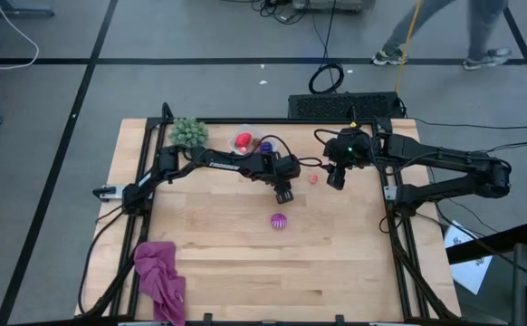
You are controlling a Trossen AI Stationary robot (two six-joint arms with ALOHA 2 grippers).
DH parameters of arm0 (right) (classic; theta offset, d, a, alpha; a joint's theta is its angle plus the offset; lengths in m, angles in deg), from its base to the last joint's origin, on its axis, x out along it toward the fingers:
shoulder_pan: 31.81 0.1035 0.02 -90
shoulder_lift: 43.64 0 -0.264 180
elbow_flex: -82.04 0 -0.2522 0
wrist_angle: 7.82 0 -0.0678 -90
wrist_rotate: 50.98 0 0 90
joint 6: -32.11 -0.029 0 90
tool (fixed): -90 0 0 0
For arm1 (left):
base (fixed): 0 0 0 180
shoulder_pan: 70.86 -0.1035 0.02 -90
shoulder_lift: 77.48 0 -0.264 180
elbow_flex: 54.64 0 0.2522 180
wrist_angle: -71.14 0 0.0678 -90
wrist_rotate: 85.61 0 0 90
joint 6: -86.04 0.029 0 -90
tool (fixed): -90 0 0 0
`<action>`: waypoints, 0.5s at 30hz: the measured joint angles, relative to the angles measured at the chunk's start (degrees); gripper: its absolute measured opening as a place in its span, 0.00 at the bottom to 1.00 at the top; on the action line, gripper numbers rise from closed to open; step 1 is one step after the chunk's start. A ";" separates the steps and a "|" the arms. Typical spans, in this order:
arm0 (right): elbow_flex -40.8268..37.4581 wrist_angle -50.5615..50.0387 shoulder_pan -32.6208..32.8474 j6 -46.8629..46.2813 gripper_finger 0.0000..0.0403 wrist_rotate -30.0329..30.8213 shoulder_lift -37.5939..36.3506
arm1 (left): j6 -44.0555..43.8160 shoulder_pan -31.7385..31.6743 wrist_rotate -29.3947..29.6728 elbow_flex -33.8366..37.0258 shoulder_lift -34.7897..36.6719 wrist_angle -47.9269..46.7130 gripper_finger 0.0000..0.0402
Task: Pick and placing Produce into tupperware
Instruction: Put the red strawberry into the transparent bin
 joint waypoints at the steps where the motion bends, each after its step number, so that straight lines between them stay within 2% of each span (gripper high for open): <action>1: 0.00 -0.02 0.00 0.00 0.45 0.00 0.00 | 0.02 0.06 0.09 -0.09 0.26 -0.14 0.37; 15: 0.02 -1.62 0.00 -0.44 0.45 0.01 0.00 | 0.53 0.09 1.51 -3.04 0.60 -2.06 0.37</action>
